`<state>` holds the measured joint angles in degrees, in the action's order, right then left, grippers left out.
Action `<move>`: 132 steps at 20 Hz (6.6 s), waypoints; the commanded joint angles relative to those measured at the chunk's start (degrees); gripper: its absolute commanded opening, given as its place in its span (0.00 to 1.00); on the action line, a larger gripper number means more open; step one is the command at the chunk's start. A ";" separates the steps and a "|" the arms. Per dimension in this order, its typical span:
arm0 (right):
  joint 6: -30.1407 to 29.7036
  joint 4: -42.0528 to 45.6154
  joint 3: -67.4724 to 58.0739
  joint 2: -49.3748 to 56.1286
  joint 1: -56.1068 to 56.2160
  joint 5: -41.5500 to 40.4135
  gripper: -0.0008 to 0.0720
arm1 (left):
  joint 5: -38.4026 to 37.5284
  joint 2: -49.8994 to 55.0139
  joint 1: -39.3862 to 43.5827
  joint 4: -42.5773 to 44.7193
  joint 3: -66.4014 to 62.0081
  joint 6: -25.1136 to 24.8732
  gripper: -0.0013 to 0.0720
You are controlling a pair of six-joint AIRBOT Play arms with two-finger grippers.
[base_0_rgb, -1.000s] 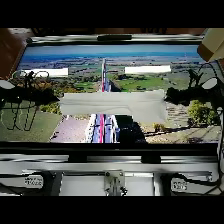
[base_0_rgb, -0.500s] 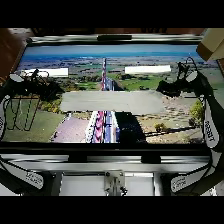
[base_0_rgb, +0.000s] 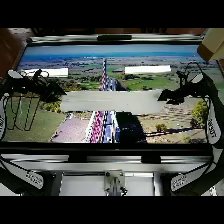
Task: Fold the shirts.
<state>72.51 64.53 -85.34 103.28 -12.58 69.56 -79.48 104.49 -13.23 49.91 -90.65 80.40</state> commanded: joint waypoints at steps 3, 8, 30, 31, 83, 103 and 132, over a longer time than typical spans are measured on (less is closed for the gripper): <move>-0.74 -1.11 -0.07 3.96 1.16 1.25 0.91 | -1.84 -2.03 1.79 -0.04 -0.48 0.04 0.92; 0.50 -1.01 -0.07 4.70 5.16 2.10 0.20 | -1.86 -3.89 7.61 -0.09 -0.46 0.02 0.91; 13.94 -2.54 -0.07 -46.27 6.73 23.21 0.11 | 35.93 9.53 55.47 -46.12 -1.01 -5.73 0.06; 14.03 -2.49 -0.04 -46.36 6.73 23.28 0.11 | 35.74 10.34 56.78 -47.01 -1.31 -5.81 0.06; 9.70 -18.34 36.89 -19.74 16.15 -24.81 0.91 | 11.89 -39.82 24.33 5.40 3.04 6.51 0.06; 15.21 15.28 28.37 -34.53 -32.63 9.66 0.11 | 11.26 -39.76 24.35 5.42 3.04 6.67 0.06; 26.36 27.71 0.35 -30.60 21.03 10.03 0.76 | -3.96 -21.40 34.10 51.78 2.95 16.41 1.00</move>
<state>96.92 95.46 -83.64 66.19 -1.83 71.59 -78.74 79.15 19.00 95.15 -87.72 93.51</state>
